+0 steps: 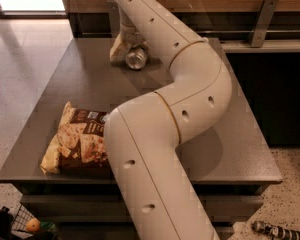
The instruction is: Place 7up can upright
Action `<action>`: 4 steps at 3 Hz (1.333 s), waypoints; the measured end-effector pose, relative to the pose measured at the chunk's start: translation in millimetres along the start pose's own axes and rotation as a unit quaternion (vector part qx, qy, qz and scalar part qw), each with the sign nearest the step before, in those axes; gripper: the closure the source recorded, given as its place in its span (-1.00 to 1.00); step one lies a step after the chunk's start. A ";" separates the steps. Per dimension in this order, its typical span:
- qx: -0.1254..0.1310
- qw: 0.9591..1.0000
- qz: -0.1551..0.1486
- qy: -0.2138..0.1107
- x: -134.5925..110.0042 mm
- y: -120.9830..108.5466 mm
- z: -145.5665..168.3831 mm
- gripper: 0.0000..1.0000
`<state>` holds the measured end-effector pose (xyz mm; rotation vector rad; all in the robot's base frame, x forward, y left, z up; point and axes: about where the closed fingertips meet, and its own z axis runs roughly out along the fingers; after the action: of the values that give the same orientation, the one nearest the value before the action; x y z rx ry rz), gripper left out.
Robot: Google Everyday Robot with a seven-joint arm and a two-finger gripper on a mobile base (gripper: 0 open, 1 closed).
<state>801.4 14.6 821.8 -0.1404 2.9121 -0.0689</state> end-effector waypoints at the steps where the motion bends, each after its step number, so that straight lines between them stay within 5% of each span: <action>1: 0.003 1.000 0.011 0.006 2.1 -5.7 3.2 -1.00; 4: -0.002 1.000 0.010 -0.007 -7.4 -1.6 7.5 0.27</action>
Offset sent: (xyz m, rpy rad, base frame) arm -0.0008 -0.0053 -0.0028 -0.0016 0.0100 -0.0208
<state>810.3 13.5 816.2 -0.1119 2.8995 -0.0577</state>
